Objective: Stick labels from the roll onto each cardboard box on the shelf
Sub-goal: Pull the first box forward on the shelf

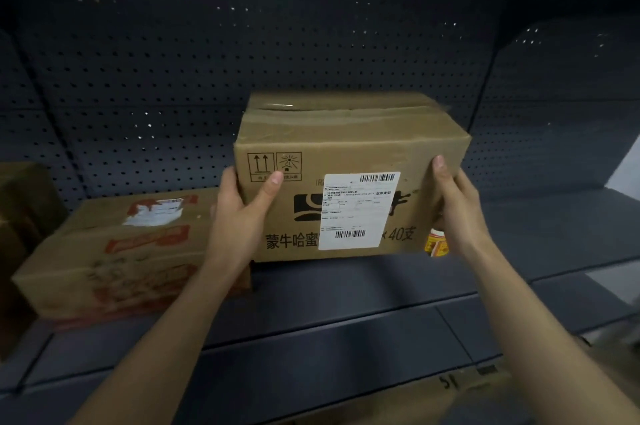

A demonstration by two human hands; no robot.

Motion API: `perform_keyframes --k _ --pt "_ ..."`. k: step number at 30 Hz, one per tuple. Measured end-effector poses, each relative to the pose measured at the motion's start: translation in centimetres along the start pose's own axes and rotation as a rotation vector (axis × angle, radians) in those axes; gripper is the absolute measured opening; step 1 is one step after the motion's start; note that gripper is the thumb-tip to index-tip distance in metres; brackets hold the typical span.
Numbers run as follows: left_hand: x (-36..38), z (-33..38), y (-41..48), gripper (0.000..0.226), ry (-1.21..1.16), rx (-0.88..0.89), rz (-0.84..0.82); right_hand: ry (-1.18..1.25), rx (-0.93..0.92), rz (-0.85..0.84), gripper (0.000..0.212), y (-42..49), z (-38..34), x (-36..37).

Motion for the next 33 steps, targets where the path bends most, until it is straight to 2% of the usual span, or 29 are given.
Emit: perform_keyframes --k 4,8,11,15,22,33 --pt "3.0 -1.4 -0.3 0.044 0.04 0.005 0.035 0.002 0.013 -0.07 0.053 3.1 3.0 -1.3" --pt "3.8 -5.3 -0.8 0.027 -0.013 -0.118 0.069 -0.031 0.013 -0.149 0.048 5.3 6.5 -0.3" --pt "3.5 -8.0 -1.6 0.036 -0.049 -0.184 0.097 -0.036 0.03 -0.206 0.039 5.6 8.7 1.2" --pt "3.4 -10.3 -1.4 0.057 -0.034 -0.212 0.09 -0.039 0.05 -0.276 0.048 6.4 11.8 3.1" --pt "3.9 -12.4 0.4 0.059 0.008 -0.219 0.022 -0.056 0.082 -0.259 0.076 7.1 13.6 3.6" --pt "3.8 -13.6 1.3 0.052 0.083 -0.193 -0.003 0.014 0.107 -0.278 0.071 7.6 14.5 4.3"
Point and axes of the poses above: each hand's wrist, its own y-axis towards the middle knuckle, its own x-axis out of the palm, z = x × y, the point moved 9 cm from there along y, towards the middle knuckle, and after that the axes turned 15 degrees about -y, right-handed, at the moved point
